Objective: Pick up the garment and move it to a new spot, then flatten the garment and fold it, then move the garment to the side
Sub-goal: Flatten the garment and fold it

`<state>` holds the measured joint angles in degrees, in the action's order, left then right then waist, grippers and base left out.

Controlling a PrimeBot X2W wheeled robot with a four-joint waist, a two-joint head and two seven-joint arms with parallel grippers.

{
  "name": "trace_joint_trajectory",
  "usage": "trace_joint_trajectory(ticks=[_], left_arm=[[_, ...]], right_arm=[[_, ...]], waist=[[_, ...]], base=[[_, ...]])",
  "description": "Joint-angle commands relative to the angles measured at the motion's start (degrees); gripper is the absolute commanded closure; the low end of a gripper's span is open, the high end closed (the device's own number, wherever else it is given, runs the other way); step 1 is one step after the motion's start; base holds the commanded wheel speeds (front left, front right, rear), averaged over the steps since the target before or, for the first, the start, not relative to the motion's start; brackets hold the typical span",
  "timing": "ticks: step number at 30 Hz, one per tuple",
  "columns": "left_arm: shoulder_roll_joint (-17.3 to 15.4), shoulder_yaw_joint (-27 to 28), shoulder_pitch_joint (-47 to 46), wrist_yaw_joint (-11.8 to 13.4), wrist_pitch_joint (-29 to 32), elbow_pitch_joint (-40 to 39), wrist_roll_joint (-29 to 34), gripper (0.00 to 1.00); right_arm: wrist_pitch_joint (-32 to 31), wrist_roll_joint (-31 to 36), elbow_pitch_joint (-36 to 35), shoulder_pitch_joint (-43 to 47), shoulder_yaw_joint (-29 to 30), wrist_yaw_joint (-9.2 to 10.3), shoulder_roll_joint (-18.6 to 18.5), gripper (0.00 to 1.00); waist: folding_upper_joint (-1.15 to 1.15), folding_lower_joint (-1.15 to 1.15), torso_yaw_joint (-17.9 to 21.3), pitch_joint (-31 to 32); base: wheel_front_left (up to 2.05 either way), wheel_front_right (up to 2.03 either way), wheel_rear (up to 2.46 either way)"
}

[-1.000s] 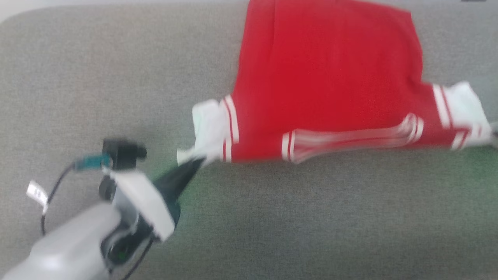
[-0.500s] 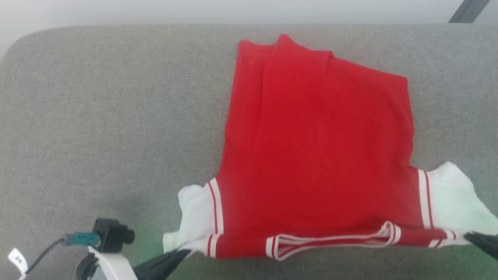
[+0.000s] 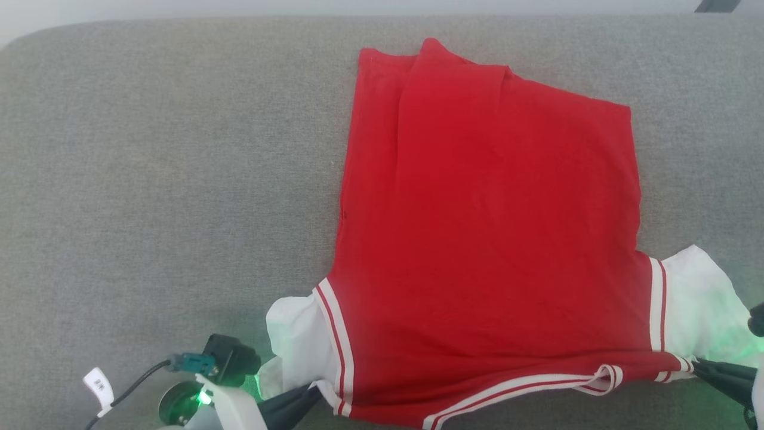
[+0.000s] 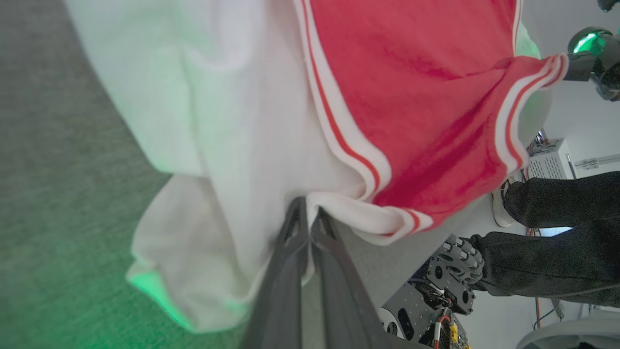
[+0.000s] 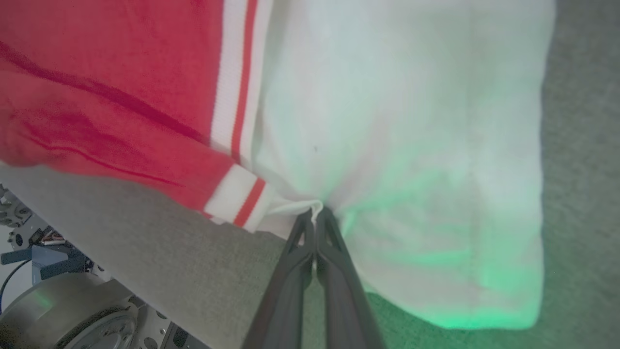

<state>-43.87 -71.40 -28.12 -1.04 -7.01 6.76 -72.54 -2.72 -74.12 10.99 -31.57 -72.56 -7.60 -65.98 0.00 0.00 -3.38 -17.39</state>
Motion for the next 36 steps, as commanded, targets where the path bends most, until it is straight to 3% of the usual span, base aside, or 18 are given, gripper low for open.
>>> trace_joint_trajectory(ticks=[1,7,8,9,10,11,15,21,25,32,36], left_arm=[[0.7,-0.2,-0.7,0.2,0.6,1.8,0.9,1.0],[3.4,-0.3,-1.3,-0.4,0.3,6.5,1.9,1.0],[3.7,-0.1,-1.4,-0.6,-0.1,6.9,2.0,1.0],[3.7,-0.1,-1.4,-0.6,-0.1,6.9,2.0,1.0],[3.9,0.0,-1.4,-0.5,-0.4,7.2,1.9,1.0],[4.2,0.1,-1.3,-0.5,-0.6,7.4,1.9,1.0],[4.5,0.1,-0.4,-0.2,-1.8,7.0,2.2,1.0],[5.3,0.1,-0.3,0.0,-3.6,4.4,3.6,1.0],[6.6,-0.1,-1.6,0.0,-3.4,3.0,4.9,1.0],[10.7,-0.5,-5.2,-0.7,-2.4,2.5,7.9,1.0],[14.3,-0.7,-7.8,-1.9,-2.1,4.7,9.4,1.0]], right_arm=[[-1.6,1.5,1.3,1.0,-1.4,0.24,3.0,1.0],[-2.5,4.7,4.4,1.3,-1.9,0.45,6.9,1.0],[-2.0,4.9,4.4,1.1,-1.6,0.45,7.0,0.85],[-2.0,4.9,4.4,1.1,-1.6,0.45,7.0,0.85],[-1.4,5.1,4.4,0.9,-1.3,0.47,6.9,0.51],[-1.0,5.5,3.8,0.7,-1.1,0.52,6.6,0.0],[1.6,5.0,-1.3,-0.3,1.2,0.51,1.6,0.0],[2.4,1.3,-14.0,-1.8,5.7,0.15,-12.5,0.0],[0.0,-1.3,-19.1,-4.8,9.7,0.14,-16.6,0.0],[-10.0,-0.5,-15.6,-16.3,18.6,0.13,-16.7,0.0],[-21.0,4.3,-10.2,-25.7,20.4,0.11,-10.2,0.0]], waist=[[0.0,0.0,0.2,-0.5],[0.0,0.0,0.9,-1.8],[0.0,0.0,1.0,-1.9],[0.0,0.0,1.0,-1.9],[0.0,0.0,1.1,-1.9],[0.0,0.0,1.2,-1.9],[0.0,0.0,1.6,-1.9],[0.0,0.0,0.3,-2.8],[0.0,0.0,-1.8,-4.1],[0.0,0.0,-6.6,-8.2],[0.0,0.0,-10.1,-12.1]], base=[[0.0,0.0,0.0],[0.0,0.0,0.0],[0.0,0.0,0.0],[0.0,0.0,0.0],[0.0,0.0,0.0],[0.0,0.0,0.0],[0.0,0.0,0.0],[0.0,0.0,0.0],[0.0,0.0,0.0],[0.0,0.0,0.0],[0.0,0.0,0.0]])
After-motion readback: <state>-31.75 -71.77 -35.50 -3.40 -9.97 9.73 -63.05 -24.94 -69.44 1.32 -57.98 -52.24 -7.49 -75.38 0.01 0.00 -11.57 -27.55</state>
